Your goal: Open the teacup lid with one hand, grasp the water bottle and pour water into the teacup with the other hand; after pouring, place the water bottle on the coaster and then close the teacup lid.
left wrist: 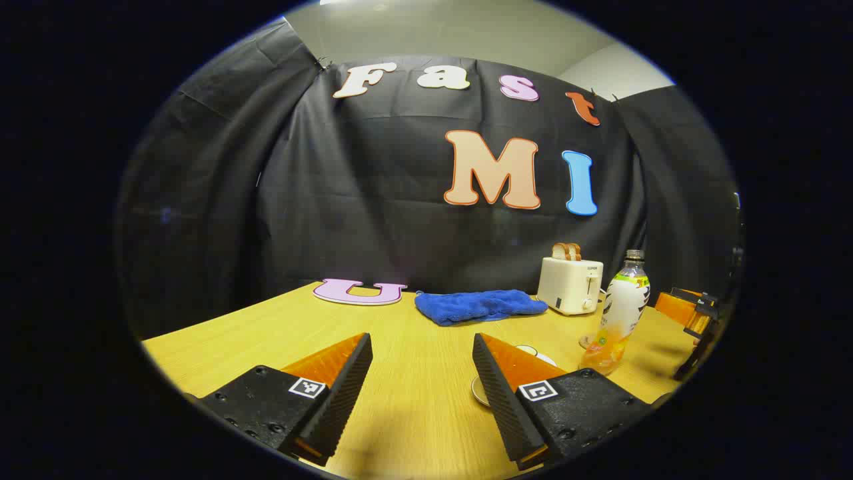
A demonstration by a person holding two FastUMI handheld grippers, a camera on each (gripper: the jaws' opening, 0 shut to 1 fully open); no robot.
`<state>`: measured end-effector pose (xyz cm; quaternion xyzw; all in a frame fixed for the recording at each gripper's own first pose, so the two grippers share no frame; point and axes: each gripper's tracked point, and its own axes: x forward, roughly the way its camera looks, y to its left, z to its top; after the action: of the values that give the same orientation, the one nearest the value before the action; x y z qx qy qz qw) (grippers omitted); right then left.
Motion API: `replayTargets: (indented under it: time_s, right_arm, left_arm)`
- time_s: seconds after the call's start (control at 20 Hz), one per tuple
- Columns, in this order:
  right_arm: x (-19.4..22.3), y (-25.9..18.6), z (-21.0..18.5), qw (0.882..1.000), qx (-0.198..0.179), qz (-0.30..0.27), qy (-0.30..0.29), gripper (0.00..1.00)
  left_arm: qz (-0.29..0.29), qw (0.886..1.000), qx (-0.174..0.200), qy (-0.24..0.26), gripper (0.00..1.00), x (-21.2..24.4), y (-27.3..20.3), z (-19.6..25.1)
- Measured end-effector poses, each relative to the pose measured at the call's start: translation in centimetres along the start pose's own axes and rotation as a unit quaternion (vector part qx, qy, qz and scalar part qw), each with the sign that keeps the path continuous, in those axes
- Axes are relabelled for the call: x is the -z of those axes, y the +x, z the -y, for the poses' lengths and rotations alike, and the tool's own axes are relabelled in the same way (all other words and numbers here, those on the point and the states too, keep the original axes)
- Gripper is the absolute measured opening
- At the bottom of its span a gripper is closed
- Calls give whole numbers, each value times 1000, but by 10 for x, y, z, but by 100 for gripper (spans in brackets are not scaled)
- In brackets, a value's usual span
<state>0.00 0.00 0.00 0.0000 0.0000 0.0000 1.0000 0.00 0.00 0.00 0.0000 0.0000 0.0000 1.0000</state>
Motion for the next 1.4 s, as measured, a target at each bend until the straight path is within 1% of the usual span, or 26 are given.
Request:
replayTargets:
  time_s: [0.05,0.1,0.15,0.25,0.3,0.35,0.4,0.45,0.5,0.55,0.6,0.65,0.7,0.75,0.8,0.85,0.95,1.05,1.4]
  right_arm:
    - [3,2,0,1000,3,-2,-3,95]
    - [6,2,1,1000,5,-10,-7,95]
    - [5,1,-1,1000,4,-10,-5,92]
    - [6,4,-2,1000,5,-12,-5,95]
    - [8,5,-2,1000,6,-16,-5,92]
    - [10,6,-2,1000,6,-22,-5,98]
    - [14,6,-3,1000,6,-28,-5,98]
    - [20,8,-2,999,6,-41,-5,95]
    - [19,7,-3,999,6,-37,-4,98]
    - [17,6,-1,999,6,-36,-3,98]
    - [15,5,-2,999,6,-37,-4,92]
    - [13,5,-4,999,6,-37,-4,95]
    - [16,6,-3,999,6,-37,-3,93]
    - [16,6,-3,999,6,-37,-3,95]
    - [16,5,-3,999,6,-37,-3,92]
    - [16,6,-3,999,6,-37,-2,95]
    - [15,5,-4,999,6,-37,-2,95]
    - [15,6,-4,999,5,-36,-1,95]
    - [15,6,-4,999,5,-36,0,95]
  left_arm:
    - [0,1000,0,0,84,0,1,-1]
    - [-3,1000,-1,-1,89,2,1,-1]
    - [-9,1000,-5,-2,89,6,1,-3]
    - [-15,1000,-8,-4,89,10,3,-5]
    - [-18,1000,-9,-1,89,16,5,-7]
    - [-25,1000,-17,11,89,17,4,-11]
    - [-16,999,-22,19,89,17,5,-15]
    - [-10,999,-22,28,90,18,5,-16]
    - [-7,999,-22,33,90,13,5,-15]
    - [-6,999,-23,37,89,13,5,-15]
    - [-2,999,-24,45,90,12,5,-14]
    - [0,999,-23,46,90,12,6,-14]
    - [-1,999,-24,45,90,13,7,-14]
    - [-2,999,-27,44,90,10,4,-16]
    - [-2,999,-27,46,90,11,5,-16]
    - [-2,999,-26,46,90,10,5,-15]
    - [-2,999,-26,46,90,11,5,-15]
    - [-2,999,-25,47,93,12,5,-14]
    - [-1,999,-23,47,92,13,7,-14]
